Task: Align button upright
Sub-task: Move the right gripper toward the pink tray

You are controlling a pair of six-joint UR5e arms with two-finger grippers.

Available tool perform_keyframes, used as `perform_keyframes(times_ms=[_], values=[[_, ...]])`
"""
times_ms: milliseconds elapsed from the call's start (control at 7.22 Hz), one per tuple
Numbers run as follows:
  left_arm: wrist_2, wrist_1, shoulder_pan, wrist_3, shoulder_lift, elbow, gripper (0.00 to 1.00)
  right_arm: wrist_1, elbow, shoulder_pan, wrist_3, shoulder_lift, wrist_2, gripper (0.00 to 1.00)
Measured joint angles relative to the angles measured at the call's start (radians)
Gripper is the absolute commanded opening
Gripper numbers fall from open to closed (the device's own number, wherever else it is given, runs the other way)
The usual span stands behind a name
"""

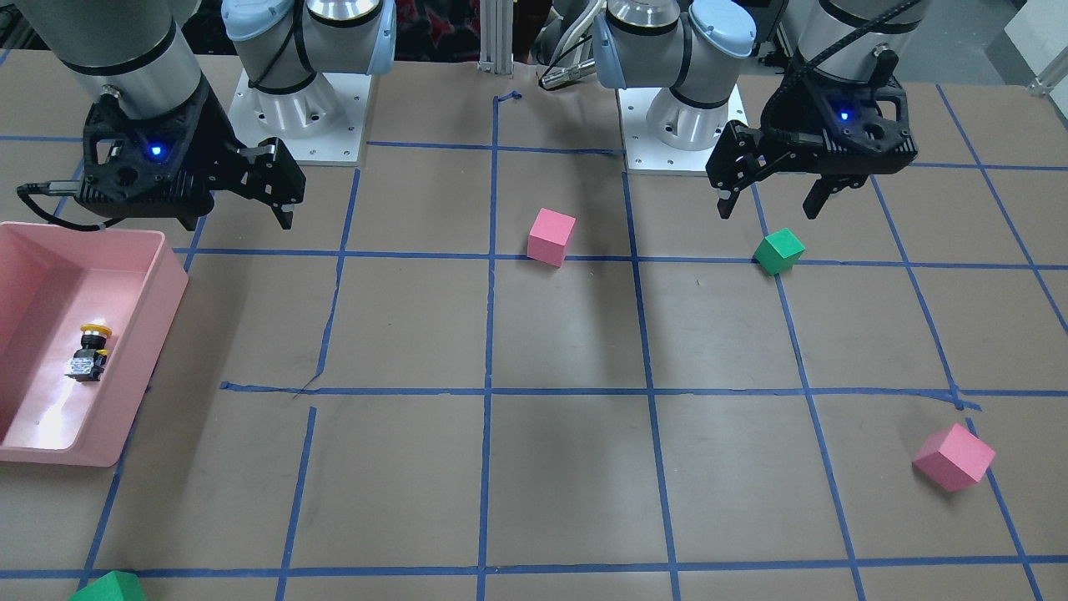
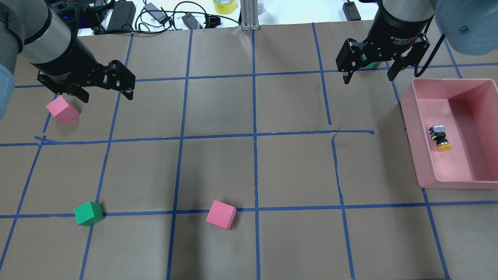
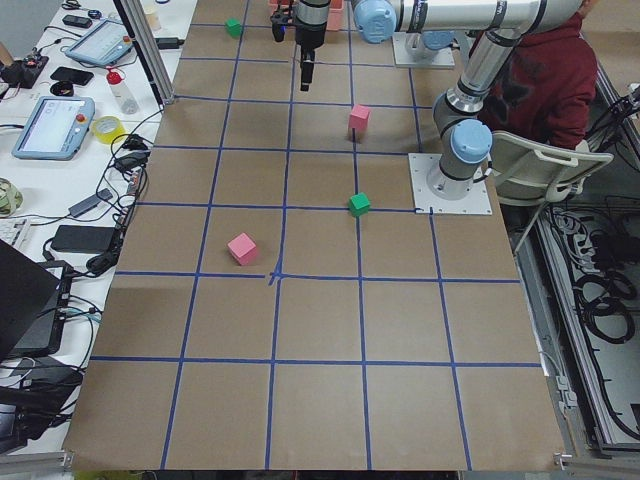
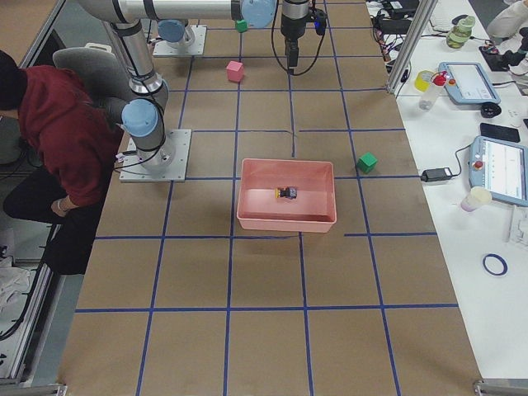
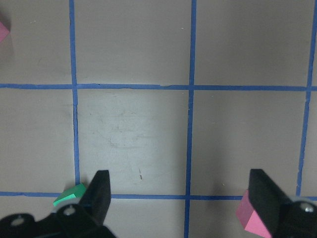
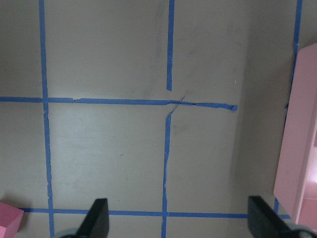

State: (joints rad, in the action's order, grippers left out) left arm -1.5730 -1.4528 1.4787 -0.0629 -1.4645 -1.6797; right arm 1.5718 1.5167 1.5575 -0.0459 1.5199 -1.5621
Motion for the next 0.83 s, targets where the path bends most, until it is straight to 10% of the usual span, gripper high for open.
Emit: perform_keyframes(times_ms=[831], values=[[0.001, -0.008, 0.000, 0.000, 0.001, 0.000, 1.00, 0.013, -0.002, -0.015, 0.000, -0.004, -0.004, 1.00]])
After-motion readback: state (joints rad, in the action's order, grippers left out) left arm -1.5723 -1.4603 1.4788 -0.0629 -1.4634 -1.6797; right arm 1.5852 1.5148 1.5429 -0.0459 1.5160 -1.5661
